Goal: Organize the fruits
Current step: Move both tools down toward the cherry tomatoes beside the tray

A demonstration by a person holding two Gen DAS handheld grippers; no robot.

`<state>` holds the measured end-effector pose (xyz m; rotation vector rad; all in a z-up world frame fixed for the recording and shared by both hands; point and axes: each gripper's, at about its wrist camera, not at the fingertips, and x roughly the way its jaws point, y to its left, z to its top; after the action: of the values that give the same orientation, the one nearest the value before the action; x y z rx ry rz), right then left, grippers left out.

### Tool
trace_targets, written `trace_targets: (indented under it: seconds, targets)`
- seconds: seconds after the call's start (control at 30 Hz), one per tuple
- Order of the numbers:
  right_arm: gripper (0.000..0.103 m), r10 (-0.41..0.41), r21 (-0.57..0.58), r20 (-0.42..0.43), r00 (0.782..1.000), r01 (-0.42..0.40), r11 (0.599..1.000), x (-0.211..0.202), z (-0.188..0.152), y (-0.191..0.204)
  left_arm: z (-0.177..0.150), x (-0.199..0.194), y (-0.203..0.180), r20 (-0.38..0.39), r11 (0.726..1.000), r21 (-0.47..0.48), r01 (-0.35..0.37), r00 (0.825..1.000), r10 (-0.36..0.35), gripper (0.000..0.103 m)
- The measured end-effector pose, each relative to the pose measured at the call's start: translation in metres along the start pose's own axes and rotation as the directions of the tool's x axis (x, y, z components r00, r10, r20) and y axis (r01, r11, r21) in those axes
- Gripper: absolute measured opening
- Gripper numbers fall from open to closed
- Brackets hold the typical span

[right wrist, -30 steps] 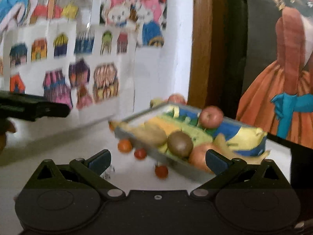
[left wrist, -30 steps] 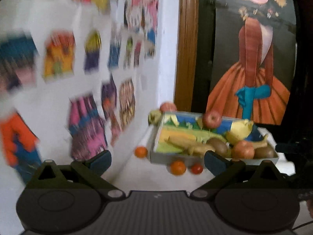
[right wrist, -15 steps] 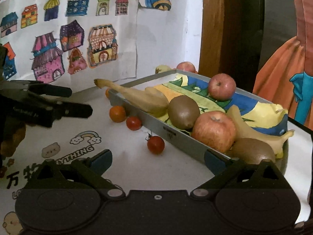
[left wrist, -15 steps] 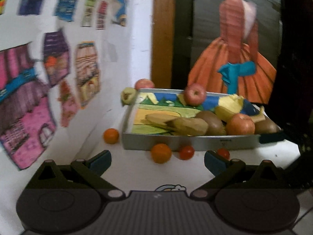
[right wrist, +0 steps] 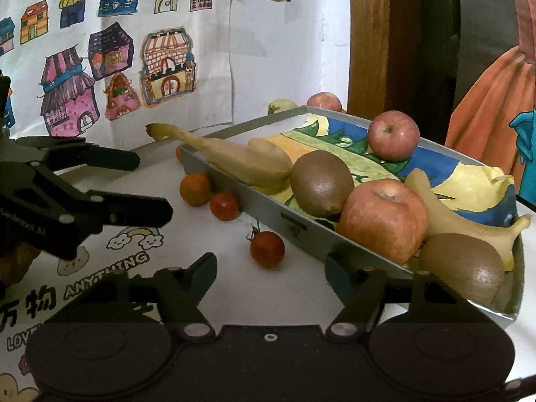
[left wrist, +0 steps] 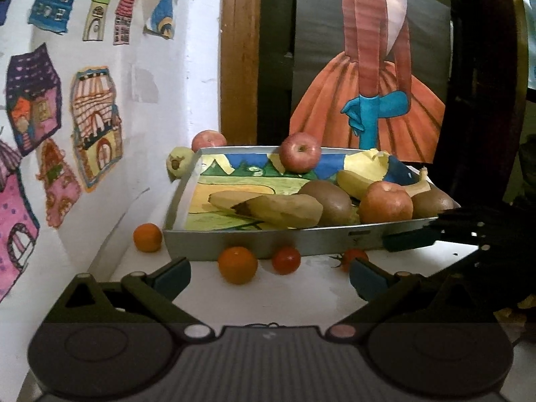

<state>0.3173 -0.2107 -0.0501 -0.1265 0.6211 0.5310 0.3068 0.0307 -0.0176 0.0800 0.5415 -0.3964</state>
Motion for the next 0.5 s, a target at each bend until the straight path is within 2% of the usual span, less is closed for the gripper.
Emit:
trace_targets:
  seconds: [0.33, 0.5]
  targets:
    - [0.058, 0.032, 0.009, -0.012, 0.999, -0.032, 0.999, 0.015, 0.005, 0.002, -0.001, 0.003, 0.001, 0.004, 0.999, -0.015, 0.052, 0.999, -0.052, 0.103]
    - [0.048, 0.048, 0.008, -0.014, 0.999, -0.048, 0.999, 0.020, 0.008, 0.002, -0.001, 0.004, -0.001, 0.009, 0.995, -0.015, 0.096, 0.995, -0.096, 0.102]
